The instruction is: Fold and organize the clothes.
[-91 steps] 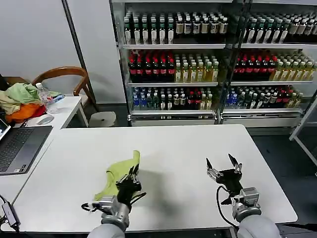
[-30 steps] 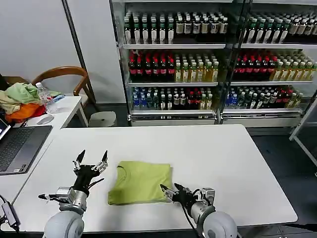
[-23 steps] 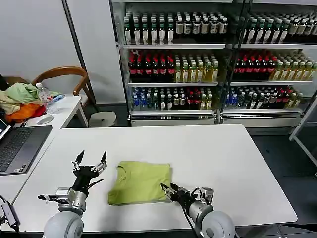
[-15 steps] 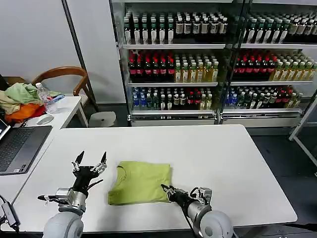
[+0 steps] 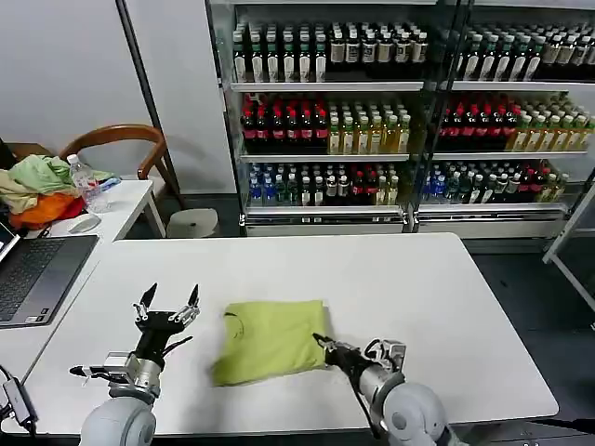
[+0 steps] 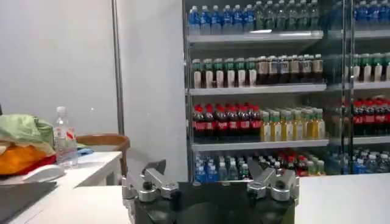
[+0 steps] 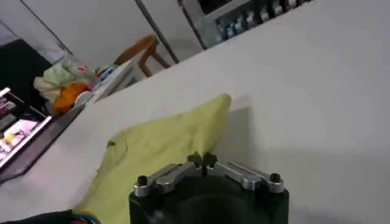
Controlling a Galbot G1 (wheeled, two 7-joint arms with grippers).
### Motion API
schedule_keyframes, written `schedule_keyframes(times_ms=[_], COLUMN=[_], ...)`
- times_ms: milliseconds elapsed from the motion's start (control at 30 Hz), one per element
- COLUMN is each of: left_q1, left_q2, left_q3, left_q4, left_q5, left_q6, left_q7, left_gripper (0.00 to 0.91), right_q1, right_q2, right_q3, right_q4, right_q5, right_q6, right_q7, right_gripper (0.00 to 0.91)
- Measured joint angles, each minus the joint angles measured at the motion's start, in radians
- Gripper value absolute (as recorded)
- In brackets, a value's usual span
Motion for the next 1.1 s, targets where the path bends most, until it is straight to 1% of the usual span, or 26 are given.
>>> schedule_keyframes(times_ms=[300, 567, 733, 867, 1100], left_q1=[0.005, 0.013, 0.014, 0.015, 0.016], left_q2=[-0.001, -0.005, -0.003, -0.005, -0.007], left_q3=[-0.001, 0.001, 0.001, 0.005, 0.01], left_q4=[0.001, 0.001, 0.001, 0.004, 0.005], left_q5=[0.0, 0.0, 0.0, 0.0, 0.001], left_q6=[-0.001, -0.003, -0.003, -0.003, -0.003], left_q7=[-0.003, -0.003, -0.004, -0.003, -0.003], left_gripper=[0.907, 0.907, 0.907, 0.907, 0.907], right_q1=[0.009, 0.016, 0.016, 0.02, 0.026], right_q2=[-0.023, -0.023, -0.017, -0.016, -0.021], right_q3=[0.04, 0.051, 0.058, 0.065, 0.076], right_q4=[0.027, -0.008, -0.034, -0.049, -0.05], right_q5=[-0.022, -0.08, -0.107, -0.121, -0.137], right_q6=[0.016, 0.057, 0.103, 0.136, 0.154], right_q7=[-0.012, -0.012, 0.008, 0.034, 0.052], right_gripper=[0.0, 0.0, 0.0, 0.0, 0.0])
